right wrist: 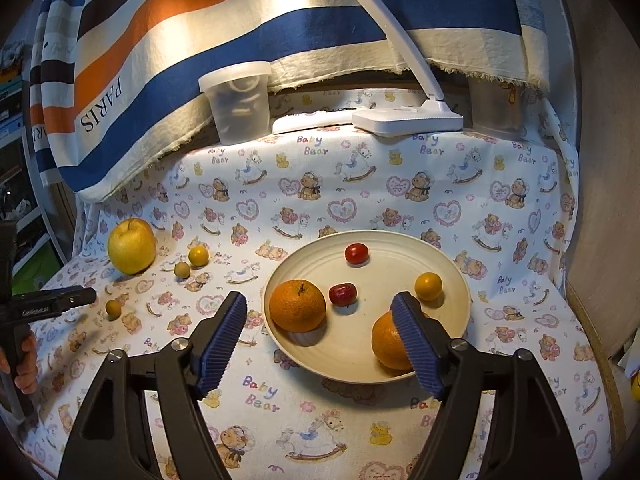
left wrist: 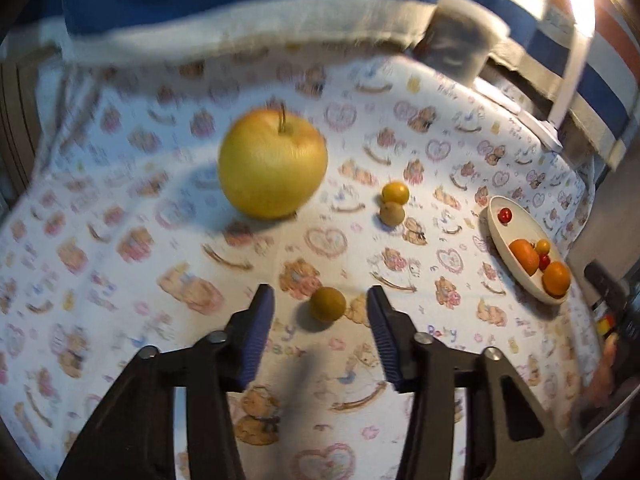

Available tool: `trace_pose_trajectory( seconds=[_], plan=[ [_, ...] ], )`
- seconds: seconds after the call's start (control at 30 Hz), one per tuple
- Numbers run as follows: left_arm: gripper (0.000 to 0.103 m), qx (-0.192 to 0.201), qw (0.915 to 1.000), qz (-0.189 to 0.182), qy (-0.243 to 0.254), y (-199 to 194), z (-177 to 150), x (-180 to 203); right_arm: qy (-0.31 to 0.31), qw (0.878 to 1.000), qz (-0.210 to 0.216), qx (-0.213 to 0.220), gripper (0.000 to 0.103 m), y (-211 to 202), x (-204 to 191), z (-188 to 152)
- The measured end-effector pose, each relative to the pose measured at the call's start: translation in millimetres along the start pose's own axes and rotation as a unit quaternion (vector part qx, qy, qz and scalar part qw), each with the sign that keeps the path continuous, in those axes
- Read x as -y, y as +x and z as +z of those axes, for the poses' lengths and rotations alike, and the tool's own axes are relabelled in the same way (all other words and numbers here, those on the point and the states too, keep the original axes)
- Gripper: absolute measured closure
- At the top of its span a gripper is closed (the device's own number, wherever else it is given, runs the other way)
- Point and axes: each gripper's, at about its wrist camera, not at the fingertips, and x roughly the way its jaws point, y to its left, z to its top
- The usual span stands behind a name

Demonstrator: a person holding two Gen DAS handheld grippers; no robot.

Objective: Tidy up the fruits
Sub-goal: 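Move the left tool to a small brown round fruit and grasp it, then lift the brown fruit with the left tool while the right tool grasps another brown fruit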

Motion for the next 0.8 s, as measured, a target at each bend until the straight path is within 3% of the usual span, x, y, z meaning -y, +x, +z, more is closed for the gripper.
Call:
trace_pose_trajectory(
  seconds=[0.1, 0.27, 0.4, 0.53, 0.8],
  plan=[
    [0.059, -0.016, 0.9995, -0.013, -0.025, 6, 4, -3, -0.003, 1.000, -0.004, -0.002, 0.023, 1, -1, 0],
    [0.065, -0.041, 0.9987, -0.017, -0.024, 16, 2, 1, -0.003, 1.000, -0.003, -0.002, 0.023, 1, -1, 0],
    [0.068, -0.049, 0.9986, 0.000, -0.019, 24, 1, 3, -0.006, 1.000, -0.004, -0.002, 0.023, 1, -1, 0],
    [0.080, -0.061, 0.9979, 0.018, -0.016, 34, 2, 5, -0.012, 1.000, -0.005, -0.006, 0.023, 1, -2, -1],
    [0.080, -0.031, 0.9990, 0.030, 0.004, 20, 12, 15, -0.015, 1.000, -0.005, -0.010, 0.023, 1, -4, -1]
  ],
)
